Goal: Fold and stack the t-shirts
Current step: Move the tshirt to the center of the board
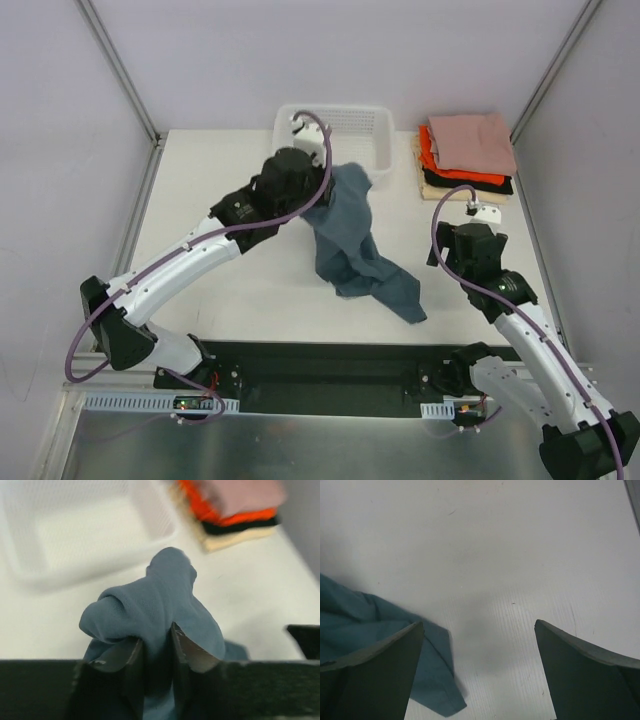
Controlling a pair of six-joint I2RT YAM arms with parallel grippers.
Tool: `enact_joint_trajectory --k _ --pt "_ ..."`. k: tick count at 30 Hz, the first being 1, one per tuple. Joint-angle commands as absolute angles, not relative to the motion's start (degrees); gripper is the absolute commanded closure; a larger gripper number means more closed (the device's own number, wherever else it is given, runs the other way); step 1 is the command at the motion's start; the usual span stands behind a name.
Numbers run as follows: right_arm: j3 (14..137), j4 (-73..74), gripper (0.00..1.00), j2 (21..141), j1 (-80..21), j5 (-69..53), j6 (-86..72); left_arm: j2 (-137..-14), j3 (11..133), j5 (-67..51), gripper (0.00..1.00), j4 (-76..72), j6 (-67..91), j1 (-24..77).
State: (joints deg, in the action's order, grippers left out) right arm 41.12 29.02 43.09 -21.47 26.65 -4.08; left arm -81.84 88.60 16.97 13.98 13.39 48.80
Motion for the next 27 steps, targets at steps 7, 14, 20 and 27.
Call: enact_joint_trajectory --k 7,14,20,27 --pt "43.3 30.6 0.03 47.4 -21.4 23.9 -6.4 -62.0 48.3 17.9 0.06 27.6 44.0 26.9" --pt "43.8 35.3 0.04 49.6 -21.4 21.0 -14.6 -54.9 46.1 15.8 0.01 33.2 43.2 25.9" --pt "42.8 39.8 0.04 52.0 -20.0 18.9 -19.2 -58.2 47.7 5.8 0.01 33.3 44.5 31.1" --pt "41.2 40.2 0.04 51.1 -16.8 15.5 -18.3 -75.9 55.6 6.9 0.15 33.3 46.8 45.6"
